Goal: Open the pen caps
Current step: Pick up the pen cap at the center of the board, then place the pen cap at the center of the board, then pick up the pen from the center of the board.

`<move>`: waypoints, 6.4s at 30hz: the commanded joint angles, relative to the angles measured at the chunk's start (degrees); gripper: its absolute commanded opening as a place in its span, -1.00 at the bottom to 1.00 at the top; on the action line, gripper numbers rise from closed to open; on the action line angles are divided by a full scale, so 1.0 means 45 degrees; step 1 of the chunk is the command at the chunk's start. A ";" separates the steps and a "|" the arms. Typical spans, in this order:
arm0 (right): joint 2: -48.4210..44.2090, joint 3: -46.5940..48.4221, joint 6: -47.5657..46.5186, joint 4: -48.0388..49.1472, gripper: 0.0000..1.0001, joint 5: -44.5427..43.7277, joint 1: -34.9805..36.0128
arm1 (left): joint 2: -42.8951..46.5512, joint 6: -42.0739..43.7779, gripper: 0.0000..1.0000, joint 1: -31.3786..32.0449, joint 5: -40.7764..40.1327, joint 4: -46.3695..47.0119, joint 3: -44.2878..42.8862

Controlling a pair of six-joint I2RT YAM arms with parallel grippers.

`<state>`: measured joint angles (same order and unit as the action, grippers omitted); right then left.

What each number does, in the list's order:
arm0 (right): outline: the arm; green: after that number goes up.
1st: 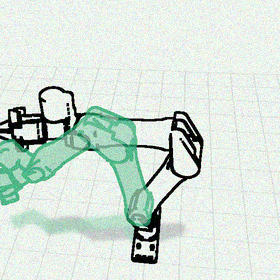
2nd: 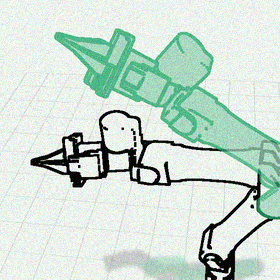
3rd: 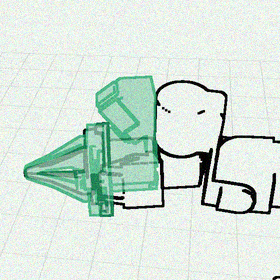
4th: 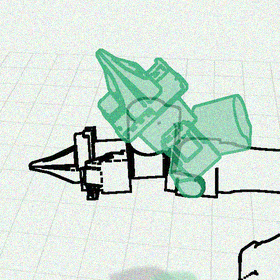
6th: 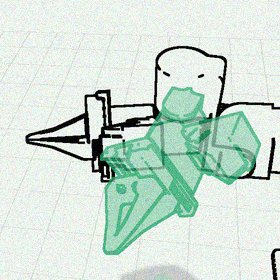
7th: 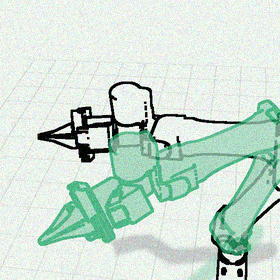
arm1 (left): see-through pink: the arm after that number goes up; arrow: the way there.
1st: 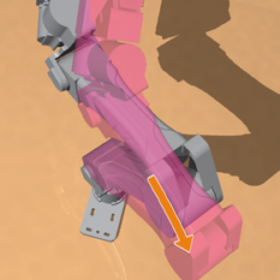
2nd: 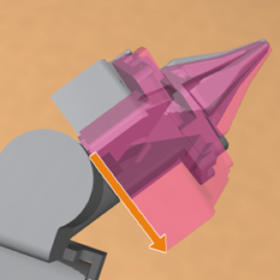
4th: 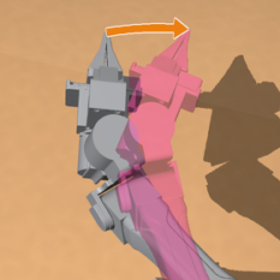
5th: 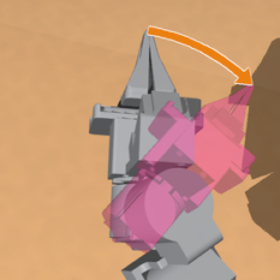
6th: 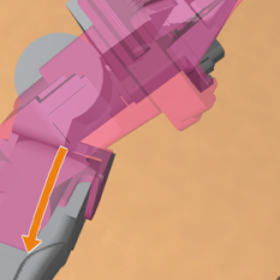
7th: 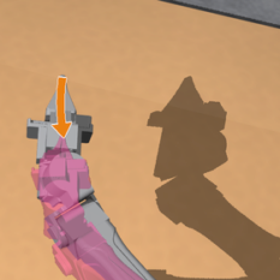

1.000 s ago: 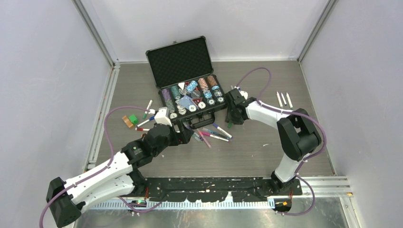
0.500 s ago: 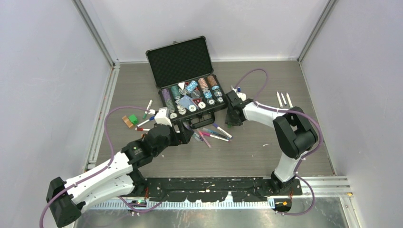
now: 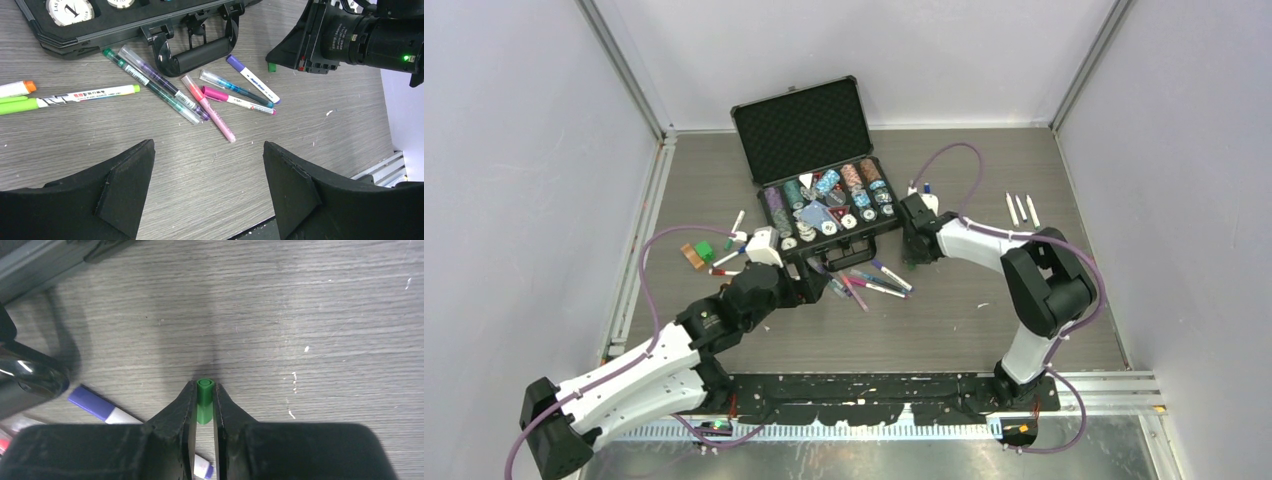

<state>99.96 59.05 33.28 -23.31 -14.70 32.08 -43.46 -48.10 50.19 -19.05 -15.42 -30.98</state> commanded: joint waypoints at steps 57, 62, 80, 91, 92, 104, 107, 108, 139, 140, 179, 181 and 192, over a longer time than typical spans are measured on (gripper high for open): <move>0.4660 0.9700 -0.6183 -0.1109 -0.11 0.3688 -0.5629 | -0.0137 -0.0056 0.94 -0.0068 0.0463 0.1061 0.0585; 0.2576 0.7791 -0.5948 -0.0890 -0.12 0.4373 -0.5852 | -0.0243 0.0207 0.94 -0.0390 0.1001 0.1031 0.0645; -0.6579 0.1662 -0.7834 -0.2007 0.09 1.0263 -0.6940 | -0.4260 -0.1983 0.70 -0.0568 0.0371 0.0211 -0.0840; -0.6794 0.0062 -0.8022 -0.1457 0.10 1.2355 -0.7759 | -0.9112 -0.2506 0.01 -0.0568 -0.0422 -0.4439 -0.4951; -0.6742 0.0048 -0.8052 -0.1504 0.09 1.2408 -0.7785 | -0.9470 -0.2277 -0.01 -0.0568 -0.0668 -0.4800 -0.5290; -0.6353 0.0172 -0.8351 -0.1978 0.09 1.2759 -0.7890 | -0.8674 -0.6892 0.27 -0.1823 -0.1932 -0.6157 -0.4692; -0.6333 0.0199 -0.8352 -0.2024 0.09 1.2772 -0.7907 | -0.8659 -0.8625 0.27 -0.2237 -0.2359 -0.6753 -0.4708; -0.6345 0.0174 -0.8352 -0.2017 0.09 1.2770 -0.7909 | -0.8718 -0.8784 0.27 -0.2457 -0.2319 -0.6818 -0.4781; -0.6179 0.0179 -0.8308 -0.2046 0.09 1.2813 -0.8085 | -1.1795 -1.0035 -0.40 -0.3968 -0.1497 -0.6594 -0.6066; -0.6184 0.0179 -0.8312 -0.2046 0.09 1.2826 -0.8102 | -1.1805 -1.0003 -0.48 -0.3977 -0.1481 -0.6656 -0.6079; -0.5326 -0.2471 -0.5493 0.2826 0.35 1.8092 -0.3914 | -0.5652 -0.2165 -1.00 -0.3540 0.8182 1.4973 0.1892; -0.5037 -0.2780 -0.4275 0.4222 0.34 1.8058 -0.3667 | -0.6504 -0.2190 -1.00 -0.3189 0.7922 1.5561 0.1465; -0.3953 -0.3504 -0.1025 0.8030 0.31 1.7174 -0.2892 | -0.8279 -0.2214 -1.00 -0.1829 0.5941 1.7241 0.0384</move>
<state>81.69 43.11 23.18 4.19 63.59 18.06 -79.29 -58.87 40.88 11.77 54.81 -27.55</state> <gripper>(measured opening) 0.662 0.069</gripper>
